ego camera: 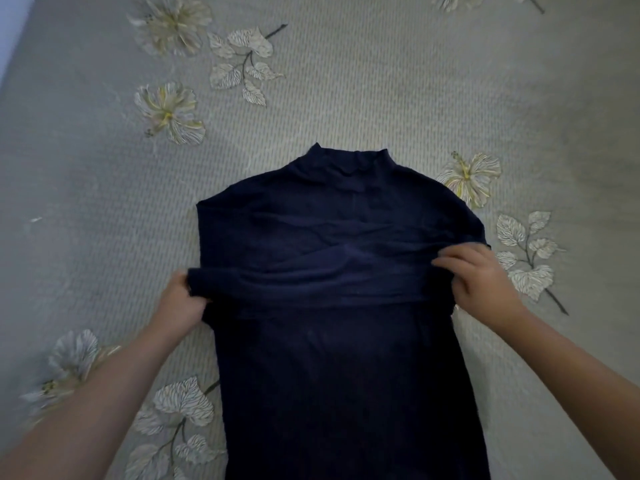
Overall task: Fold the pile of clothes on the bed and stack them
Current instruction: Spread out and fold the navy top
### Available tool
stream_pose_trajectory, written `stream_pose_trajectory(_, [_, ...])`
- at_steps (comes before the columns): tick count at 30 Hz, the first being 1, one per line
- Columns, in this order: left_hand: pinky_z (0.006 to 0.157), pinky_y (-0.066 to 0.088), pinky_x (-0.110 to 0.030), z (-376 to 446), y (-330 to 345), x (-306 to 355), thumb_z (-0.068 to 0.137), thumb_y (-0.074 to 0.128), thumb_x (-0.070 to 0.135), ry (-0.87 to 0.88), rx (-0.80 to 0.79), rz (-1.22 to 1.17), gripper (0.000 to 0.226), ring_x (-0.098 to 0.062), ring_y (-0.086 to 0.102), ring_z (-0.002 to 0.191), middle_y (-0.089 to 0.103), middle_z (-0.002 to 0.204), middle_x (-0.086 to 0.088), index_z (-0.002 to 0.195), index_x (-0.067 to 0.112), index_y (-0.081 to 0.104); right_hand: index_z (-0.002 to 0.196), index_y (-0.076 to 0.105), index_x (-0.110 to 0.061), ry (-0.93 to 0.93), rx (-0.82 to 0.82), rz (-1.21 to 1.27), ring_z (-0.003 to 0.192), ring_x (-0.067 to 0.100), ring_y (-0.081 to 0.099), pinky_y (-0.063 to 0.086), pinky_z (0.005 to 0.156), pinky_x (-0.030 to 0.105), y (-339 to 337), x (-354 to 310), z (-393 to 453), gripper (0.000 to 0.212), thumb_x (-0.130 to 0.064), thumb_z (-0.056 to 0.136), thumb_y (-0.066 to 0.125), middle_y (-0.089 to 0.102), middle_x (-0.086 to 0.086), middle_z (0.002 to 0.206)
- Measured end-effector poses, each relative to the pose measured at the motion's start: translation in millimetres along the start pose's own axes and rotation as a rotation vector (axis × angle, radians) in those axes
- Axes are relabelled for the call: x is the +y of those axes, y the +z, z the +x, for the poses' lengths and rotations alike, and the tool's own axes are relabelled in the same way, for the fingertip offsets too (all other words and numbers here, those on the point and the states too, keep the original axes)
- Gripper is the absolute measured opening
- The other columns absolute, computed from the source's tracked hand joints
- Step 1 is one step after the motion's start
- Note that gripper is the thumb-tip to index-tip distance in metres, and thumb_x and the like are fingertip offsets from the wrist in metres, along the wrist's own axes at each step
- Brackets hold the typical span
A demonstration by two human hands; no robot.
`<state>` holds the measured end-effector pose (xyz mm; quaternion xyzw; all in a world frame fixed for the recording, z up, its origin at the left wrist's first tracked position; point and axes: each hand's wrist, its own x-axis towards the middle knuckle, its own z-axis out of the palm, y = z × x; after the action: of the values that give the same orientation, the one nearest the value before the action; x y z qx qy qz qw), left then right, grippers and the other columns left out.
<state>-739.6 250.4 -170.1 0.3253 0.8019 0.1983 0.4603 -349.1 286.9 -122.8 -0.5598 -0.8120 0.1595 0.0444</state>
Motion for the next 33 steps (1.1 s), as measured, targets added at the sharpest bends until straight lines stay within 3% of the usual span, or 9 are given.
stream_pose_trajectory(3, [0.093, 0.038, -0.037, 2.6, -2.3, -2.0, 0.085, 0.045, -0.015, 0.07, 0.048, 0.039, 0.048, -0.034, 0.045, 0.118, 0.046, 0.13, -0.022, 0.131, -0.004, 0.037, 0.116, 0.06, 0.004, 0.332, -0.183, -0.121, 0.108, 0.039, 0.054, 0.04, 0.094, 0.039, -8.7, 25.1, 24.8, 0.036, -0.007, 0.083, 0.055, 0.06, 0.024, 0.116])
stream_pose_trajectory(6, [0.087, 0.042, -0.022, 6.2, -2.4, 16.4, 0.091, 0.035, -0.01, 0.115, 0.004, -0.184, 0.044, -0.023, 0.045, 0.112, 0.05, 0.124, -0.012, 0.133, 0.0, 0.04, 0.105, 0.066, 0.004, 0.355, -0.408, -0.044, 0.102, 0.031, 0.057, 0.035, 0.082, 0.026, -15.2, 43.7, 38.3, 0.024, -0.004, 0.084, 0.06, 0.064, 0.019, 0.108])
stream_pose_trajectory(9, [0.087, 0.038, -0.023, 5.1, 0.8, 27.1, 0.093, 0.05, 0.013, 0.218, -0.082, 0.046, 0.026, -0.015, 0.048, 0.103, 0.055, 0.107, -0.002, 0.118, 0.008, 0.054, 0.095, 0.07, 0.002, 0.344, -0.339, 0.211, 0.084, 0.022, 0.056, 0.032, 0.065, 0.014, -30.9, 46.7, 50.1, 0.014, -0.002, 0.085, 0.061, 0.067, 0.011, 0.093])
stream_pose_trajectory(13, [0.07, 0.038, -0.029, 11.5, 4.9, 29.0, 0.092, 0.051, 0.017, 0.212, 0.149, 0.128, 0.018, -0.033, 0.055, 0.089, 0.055, 0.09, -0.01, 0.097, 0.001, 0.058, 0.085, 0.065, -0.007, 0.491, -0.42, 0.452, 0.079, 0.018, 0.054, 0.041, 0.072, 0.022, -38.5, 55.1, 72.1, 0.013, -0.01, 0.091, 0.054, 0.062, 0.007, 0.082])
stream_pose_trajectory(19, [0.069, 0.034, -0.032, 25.8, 14.9, 31.5, 0.099, 0.036, 0.02, 0.098, 0.27, 0.245, 0.022, -0.032, 0.053, 0.09, 0.051, 0.085, -0.01, 0.103, 0.004, 0.05, 0.109, 0.057, -0.012, 0.419, -0.499, -0.263, 0.102, 0.028, 0.056, 0.036, 0.09, 0.033, -11.7, 70.2, 99.3, 0.032, -0.03, 0.099, 0.033, 0.063, 0.011, 0.105])
stream_pose_trajectory(23, [0.077, 0.039, -0.044, 28.8, 25.3, 44.9, 0.095, 0.045, 0.015, 0.221, 0.399, 0.528, 0.026, -0.041, 0.051, 0.1, 0.055, 0.103, -0.027, 0.111, -0.005, 0.05, 0.117, 0.054, -0.008, 0.386, -0.194, -0.384, 0.112, 0.034, 0.048, 0.022, 0.103, 0.043, 17.8, 57.7, 85.4, 0.036, -0.033, 0.097, 0.038, 0.057, 0.016, 0.116])
stream_pose_trajectory(27, [0.086, 0.044, -0.052, 6.5, 38.8, 38.0, 0.088, 0.048, 0.03, 0.782, 0.305, 0.7, 0.046, -0.046, 0.056, 0.101, 0.057, 0.109, -0.031, 0.105, -0.011, 0.06, 0.092, 0.065, 0.001, 0.107, 0.312, -0.305, 0.097, 0.033, 0.057, 0.031, 0.095, 0.046, 30.3, 31.3, 39.3, 0.042, -0.038, 0.083, 0.05, 0.064, 0.02, 0.097])
stream_pose_trajectory(30, [0.071, 0.052, -0.048, -9.5, 42.4, 21.9, 0.088, 0.046, 0.04, 0.925, 0.118, 0.863, 0.053, -0.041, 0.064, 0.083, 0.064, 0.092, -0.026, 0.089, -0.009, 0.066, 0.076, 0.064, -0.001, 0.061, 0.211, -0.341, 0.08, 0.031, 0.056, 0.04, 0.077, 0.042, 41.2, 21.5, -8.0, 0.036, -0.036, 0.071, 0.07, 0.064, 0.017, 0.08])
stream_pose_trajectory(33, [0.049, 0.052, -0.044, -11.1, 41.2, 14.0, 0.062, 0.076, -0.005, 0.794, 0.09, 0.896, 0.025, -0.039, 0.062, 0.06, 0.063, 0.071, -0.023, 0.084, -0.011, 0.066, 0.071, 0.067, 0.001, 0.099, 0.184, -0.264, 0.055, 0.032, 0.061, 0.042, 0.061, 0.037, 45.9, 27.6, -26.4, 0.011, -0.003, 0.063, 0.072, 0.06, 0.016, 0.064])
